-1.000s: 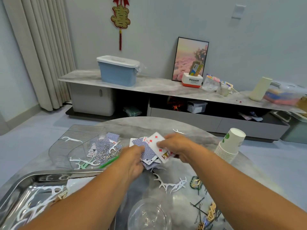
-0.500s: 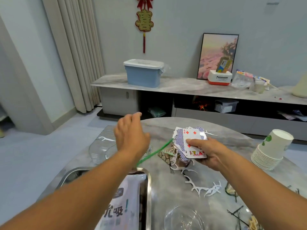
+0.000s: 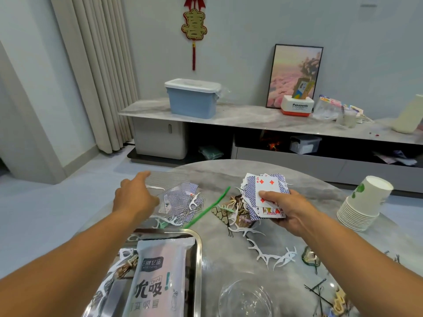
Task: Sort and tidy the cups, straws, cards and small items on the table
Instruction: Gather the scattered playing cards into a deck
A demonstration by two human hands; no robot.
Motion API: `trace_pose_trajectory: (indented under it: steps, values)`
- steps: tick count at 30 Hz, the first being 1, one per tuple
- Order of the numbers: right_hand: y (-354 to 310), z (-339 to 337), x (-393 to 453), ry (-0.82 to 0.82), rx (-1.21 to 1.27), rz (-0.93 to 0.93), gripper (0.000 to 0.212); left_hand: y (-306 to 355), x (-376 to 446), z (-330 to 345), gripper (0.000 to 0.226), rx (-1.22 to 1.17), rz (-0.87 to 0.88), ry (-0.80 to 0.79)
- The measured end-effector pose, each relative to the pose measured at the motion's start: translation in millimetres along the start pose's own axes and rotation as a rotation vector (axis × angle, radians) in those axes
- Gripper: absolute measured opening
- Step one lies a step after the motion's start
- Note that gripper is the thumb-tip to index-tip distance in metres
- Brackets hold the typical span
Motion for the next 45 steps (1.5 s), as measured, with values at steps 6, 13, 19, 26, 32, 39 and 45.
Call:
trace_pose_trajectory:
  steps: [6,13,19,26,32,39,45]
  values:
    - [-18.9,-15.8,-1.6,0.026,0.033,-0.053,0.045,40.9,-4.4,-7.2,0.059,-0.113,0.159,0.179]
    - [-43.3,-25.6,-9.9,0.013,0.062,-0.144,0.042,89.9,-41.4,4.5,0.047,-0.366,0.338,0.306]
    - [-91.8,-28.5,-19.6,-0.011,0.037,-0.293,0.04,155.6,-89.5,41.7,0.029,-0.57,0.478,0.228]
    - [-112.3,-38.9,-24.2,0.002,-0.039,-0.314,0.035,208.8,-129.5,90.7,0.016,-0.699,0.523,0.117]
    - [-107.3,-57.3,-16.7,0.049,-0.097,-0.3,0.035,231.0,-135.7,113.5,0.036,-0.543,0.654,-0.024]
    - [-90.1,-52.0,-9.1,0.019,-0.074,-0.238,0.036,238.0,-138.6,124.4,0.087,-0.5,0.672,-0.302]
    - [-69.3,-33.4,-6.3,-0.034,-0.087,-0.197,0.036,169.2,-74.5,87.6,0.066,-0.49,0.475,-0.311]
Point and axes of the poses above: each hand's wrist, its own x-axis towards the middle knuckle, its own z-axis out of the palm, y = z × x, the point moved 2 cm from there along x, towards the middle knuckle, and after that the axes turned 15 degrees about x, right-handed, at the moved point
